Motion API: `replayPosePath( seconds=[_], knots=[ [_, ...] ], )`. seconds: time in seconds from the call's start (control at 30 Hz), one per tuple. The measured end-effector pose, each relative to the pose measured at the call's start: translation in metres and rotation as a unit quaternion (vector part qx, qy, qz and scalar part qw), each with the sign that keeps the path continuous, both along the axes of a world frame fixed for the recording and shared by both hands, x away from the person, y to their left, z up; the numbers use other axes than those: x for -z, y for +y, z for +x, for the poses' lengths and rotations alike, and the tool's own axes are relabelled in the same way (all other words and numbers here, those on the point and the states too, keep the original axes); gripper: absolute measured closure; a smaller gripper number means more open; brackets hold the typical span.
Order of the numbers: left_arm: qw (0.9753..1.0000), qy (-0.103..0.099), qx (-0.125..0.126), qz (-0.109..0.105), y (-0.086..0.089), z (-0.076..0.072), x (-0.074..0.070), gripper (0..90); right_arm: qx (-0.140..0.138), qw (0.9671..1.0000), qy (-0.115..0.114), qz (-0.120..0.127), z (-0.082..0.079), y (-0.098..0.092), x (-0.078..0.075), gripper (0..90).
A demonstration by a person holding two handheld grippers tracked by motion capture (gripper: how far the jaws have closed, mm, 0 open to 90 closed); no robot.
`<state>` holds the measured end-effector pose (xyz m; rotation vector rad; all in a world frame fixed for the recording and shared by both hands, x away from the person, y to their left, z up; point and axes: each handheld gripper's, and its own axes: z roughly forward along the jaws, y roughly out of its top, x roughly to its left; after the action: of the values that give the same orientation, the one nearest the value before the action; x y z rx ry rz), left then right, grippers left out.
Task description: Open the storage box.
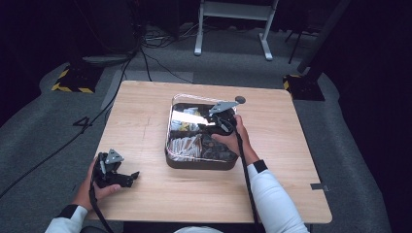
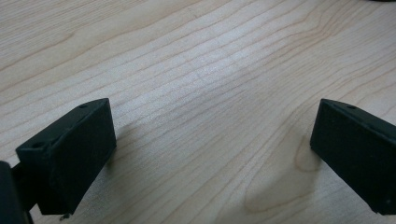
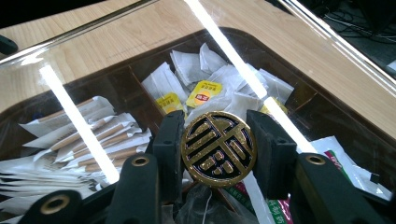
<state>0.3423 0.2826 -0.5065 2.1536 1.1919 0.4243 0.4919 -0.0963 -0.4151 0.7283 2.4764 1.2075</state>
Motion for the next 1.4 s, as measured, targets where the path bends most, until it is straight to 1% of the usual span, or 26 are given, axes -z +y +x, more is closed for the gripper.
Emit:
replayPosePath(
  seconds=[0.13, 0.3, 0.67, 0.9, 1.07, 1.23, 1.3, 1.4],
  knots=[
    [1.0000, -0.001, 0.001, 0.001, 0.000, 0.000, 0.000, 0.5, 0.001, 1.0000, -0.004, 0.007, -0.001, -0.004, -0.006, 59.6],
    [1.0000, 0.000, 0.000, 0.000, 0.000, 0.000, 0.000, 0.5, 0.003, 0.9999, -0.010, 0.005, -0.003, -0.005, -0.010, 59.6],
    [1.0000, -0.001, 0.001, 0.001, 0.000, 0.000, 0.000, 0.5, 0.005, 0.9998, -0.009, 0.016, -0.005, -0.012, -0.019, 59.5],
    [1.0000, -0.001, 0.001, 0.001, 0.000, 0.000, 0.000, 0.5, 0.004, 0.9998, -0.011, 0.018, -0.007, -0.015, -0.026, 59.5],
    [1.0000, 0.000, 0.001, 0.000, 0.000, 0.000, 0.000, 0.5, 0.008, 0.9996, -0.013, 0.023, -0.009, -0.020, -0.031, 59.6],
    [1.0000, -0.001, 0.001, 0.001, 0.000, 0.000, 0.000, 0.5, 0.008, 0.9995, -0.016, 0.026, -0.010, -0.022, -0.035, 59.5],
    [1.0000, -0.001, 0.000, 0.000, 0.000, 0.000, 0.000, 0.5, 0.008, 0.9995, -0.021, 0.021, -0.011, -0.022, -0.038, 59.6],
    [1.0000, -0.001, 0.001, 0.001, 0.000, 0.000, 0.000, 0.5, 0.010, 0.9994, -0.022, 0.025, -0.011, -0.025, -0.040, 59.6]
  ],
)
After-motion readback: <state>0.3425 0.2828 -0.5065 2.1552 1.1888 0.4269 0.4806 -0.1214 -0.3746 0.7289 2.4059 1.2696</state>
